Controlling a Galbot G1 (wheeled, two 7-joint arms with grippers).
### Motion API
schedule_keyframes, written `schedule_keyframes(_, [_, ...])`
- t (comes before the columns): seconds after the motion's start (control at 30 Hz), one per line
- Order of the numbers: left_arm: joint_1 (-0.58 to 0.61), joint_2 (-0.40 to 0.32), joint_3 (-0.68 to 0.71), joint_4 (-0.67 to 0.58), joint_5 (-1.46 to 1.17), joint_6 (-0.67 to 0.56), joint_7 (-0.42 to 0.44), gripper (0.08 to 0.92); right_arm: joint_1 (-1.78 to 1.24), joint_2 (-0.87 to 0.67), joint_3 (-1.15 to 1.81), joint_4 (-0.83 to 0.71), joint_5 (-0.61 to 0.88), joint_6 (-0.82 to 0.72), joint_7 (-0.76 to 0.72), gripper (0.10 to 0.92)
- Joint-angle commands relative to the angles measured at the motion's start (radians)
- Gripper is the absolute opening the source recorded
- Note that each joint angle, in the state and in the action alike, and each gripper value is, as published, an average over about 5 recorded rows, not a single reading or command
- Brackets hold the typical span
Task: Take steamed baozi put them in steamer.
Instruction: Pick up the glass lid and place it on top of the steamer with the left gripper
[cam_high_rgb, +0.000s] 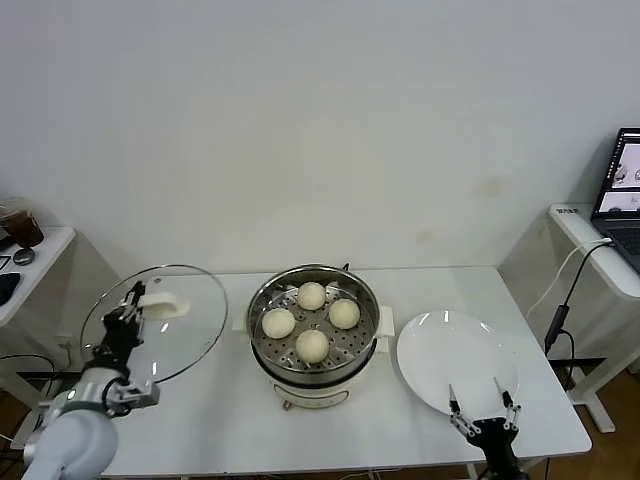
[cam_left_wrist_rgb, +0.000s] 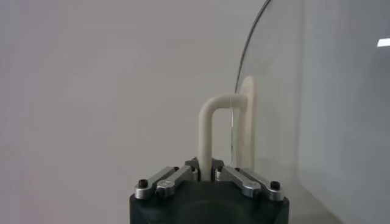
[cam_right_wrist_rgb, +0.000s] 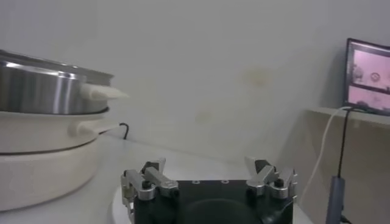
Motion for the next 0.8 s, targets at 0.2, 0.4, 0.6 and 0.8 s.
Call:
schedule_keyframes(0.2, [-0.487, -0.094, 0.629, -0.025, 0.192, 0.363, 0.254, 0.175, 0.053, 0.051, -0.025, -0.057, -0.138, 0.003, 0.048, 0.823])
schedule_keyframes(0.4, [-0.538, -0.233, 0.709, 0.045, 0.348, 0.365, 0.308, 0.175, 0.068, 0.051, -0.035, -0.081, -0.144, 0.004, 0.054, 0.823])
schedule_keyframes(0.6, [-0.536, -0.325, 0.747, 0.099, 0.395, 0.361, 0.313, 0.175, 0.067, 0.048, -0.034, -0.084, -0.143, 0.007, 0.055, 0.823])
schedule_keyframes(0.8, [-0.516, -0.392, 0.739, 0.154, 0.43, 0.356, 0.313, 0.175, 0.063, 0.043, -0.032, -0.084, -0.14, 0.008, 0.055, 0.823])
